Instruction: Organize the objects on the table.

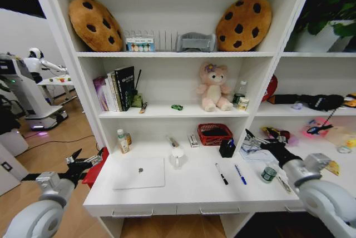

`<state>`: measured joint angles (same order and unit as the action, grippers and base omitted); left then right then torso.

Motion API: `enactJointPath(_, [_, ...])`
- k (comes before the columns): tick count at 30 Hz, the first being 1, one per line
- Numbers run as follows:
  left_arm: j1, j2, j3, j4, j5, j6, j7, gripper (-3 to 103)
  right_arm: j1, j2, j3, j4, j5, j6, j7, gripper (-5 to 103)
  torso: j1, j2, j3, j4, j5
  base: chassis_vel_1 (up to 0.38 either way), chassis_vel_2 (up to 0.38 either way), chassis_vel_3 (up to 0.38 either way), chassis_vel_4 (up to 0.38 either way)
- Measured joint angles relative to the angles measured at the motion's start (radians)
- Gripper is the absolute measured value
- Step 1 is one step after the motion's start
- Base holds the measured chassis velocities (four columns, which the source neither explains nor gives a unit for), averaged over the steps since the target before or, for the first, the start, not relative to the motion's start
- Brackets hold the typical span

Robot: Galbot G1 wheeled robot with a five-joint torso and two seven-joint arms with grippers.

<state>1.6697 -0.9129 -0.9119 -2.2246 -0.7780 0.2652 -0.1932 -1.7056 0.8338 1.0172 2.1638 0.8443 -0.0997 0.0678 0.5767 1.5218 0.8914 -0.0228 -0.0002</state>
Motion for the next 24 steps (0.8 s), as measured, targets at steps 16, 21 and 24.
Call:
enactJointPath(16, [0.0, 0.0, 0.0, 0.0, 0.0, 0.0, 0.001, 100, 0.019, 0.041, -0.191, 0.028, -0.197, 0.12, -0.05, 100, 0.0, 0.0, 0.0, 0.0003, 0.0018, -0.133, -0.172, 0.172, 0.155])
enactJointPath(21, [0.0, 0.0, 0.0, 0.0, 0.0, 0.0, 0.001, 100, 0.084, -0.012, -0.403, 0.084, -0.184, -0.037, -0.007, 100, 0.0, 0.0, 0.0, 0.0, -0.0004, 0.004, 0.039, -0.025, -0.055])
enactJointPath(24, [0.0, 0.0, 0.0, 0.0, 0.0, 0.0, 0.0, 100, 0.122, -0.024, -0.464, 0.088, -0.146, -0.11, 0.086, 100, 0.0, 0.0, 0.0, 0.0001, -0.0003, 0.059, 0.078, -0.033, -0.039])
